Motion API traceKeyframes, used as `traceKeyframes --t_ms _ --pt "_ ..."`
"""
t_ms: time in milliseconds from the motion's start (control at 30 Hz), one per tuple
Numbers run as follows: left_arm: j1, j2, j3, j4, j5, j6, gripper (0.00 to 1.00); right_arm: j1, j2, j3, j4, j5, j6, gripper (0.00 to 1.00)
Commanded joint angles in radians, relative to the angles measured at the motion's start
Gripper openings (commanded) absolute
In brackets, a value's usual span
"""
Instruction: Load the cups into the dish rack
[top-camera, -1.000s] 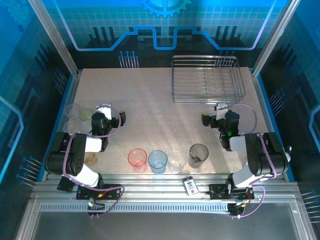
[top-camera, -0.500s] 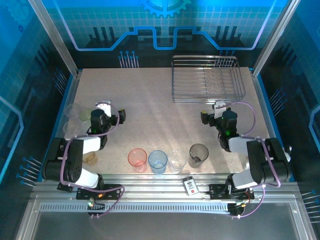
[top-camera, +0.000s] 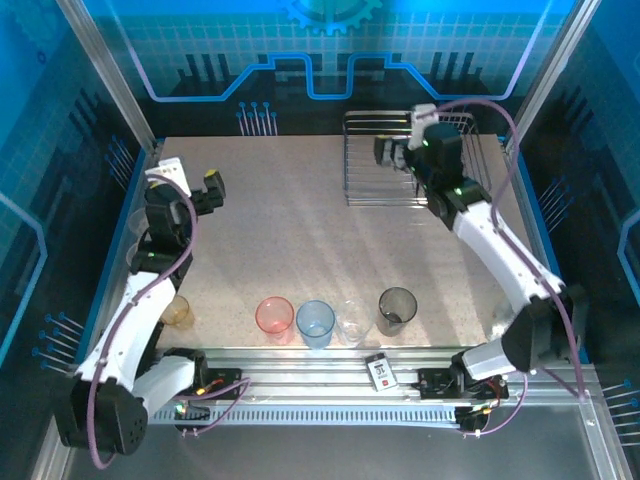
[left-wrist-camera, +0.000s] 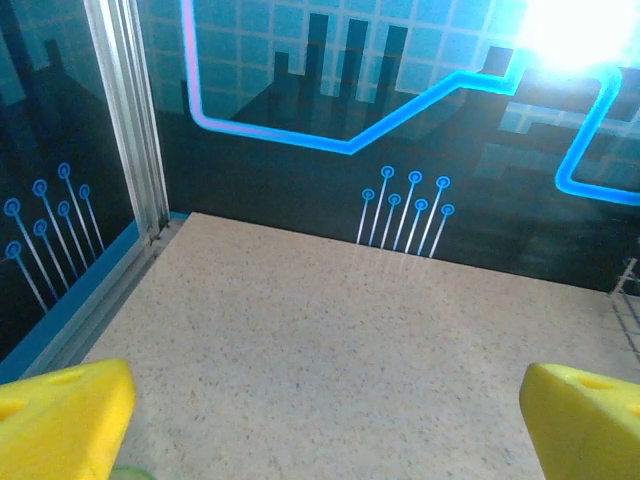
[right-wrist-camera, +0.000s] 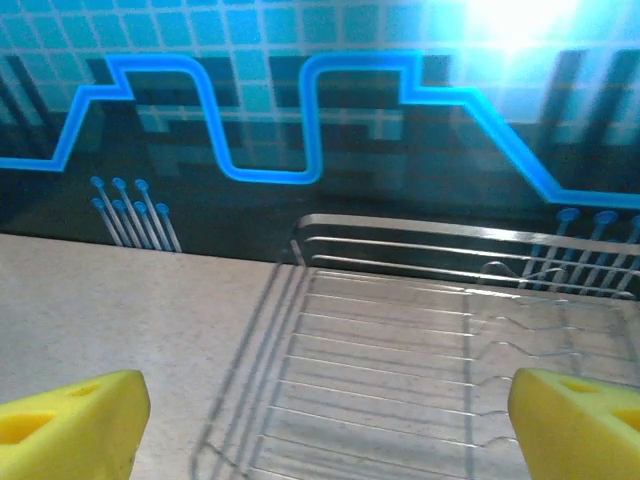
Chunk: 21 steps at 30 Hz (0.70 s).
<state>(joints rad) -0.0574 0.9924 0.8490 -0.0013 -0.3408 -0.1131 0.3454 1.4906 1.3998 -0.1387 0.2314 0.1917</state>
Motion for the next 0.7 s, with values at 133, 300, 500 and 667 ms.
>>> traceKeyframes --t_ms 133,300,500,667 --pt "-0.009 -0.141 0.063 -0.517 0.250 -0.083 0.99 0.106 0.407 0.467 -0.579 -0.005 0.146 0.91" --pt "-0.010 -0.239 0.046 -0.623 0.342 -0.123 0.99 0.186 0.629 0.732 -0.746 0.094 0.141 0.87" --pt "-0.010 -0.262 0.047 -0.673 0.408 -0.155 0.99 0.258 0.843 1.002 -0.916 0.244 0.136 0.81" --pt "-0.010 -0.268 0.043 -0.696 0.423 -0.162 0.99 0.259 0.908 1.045 -0.955 0.278 0.185 0.69"
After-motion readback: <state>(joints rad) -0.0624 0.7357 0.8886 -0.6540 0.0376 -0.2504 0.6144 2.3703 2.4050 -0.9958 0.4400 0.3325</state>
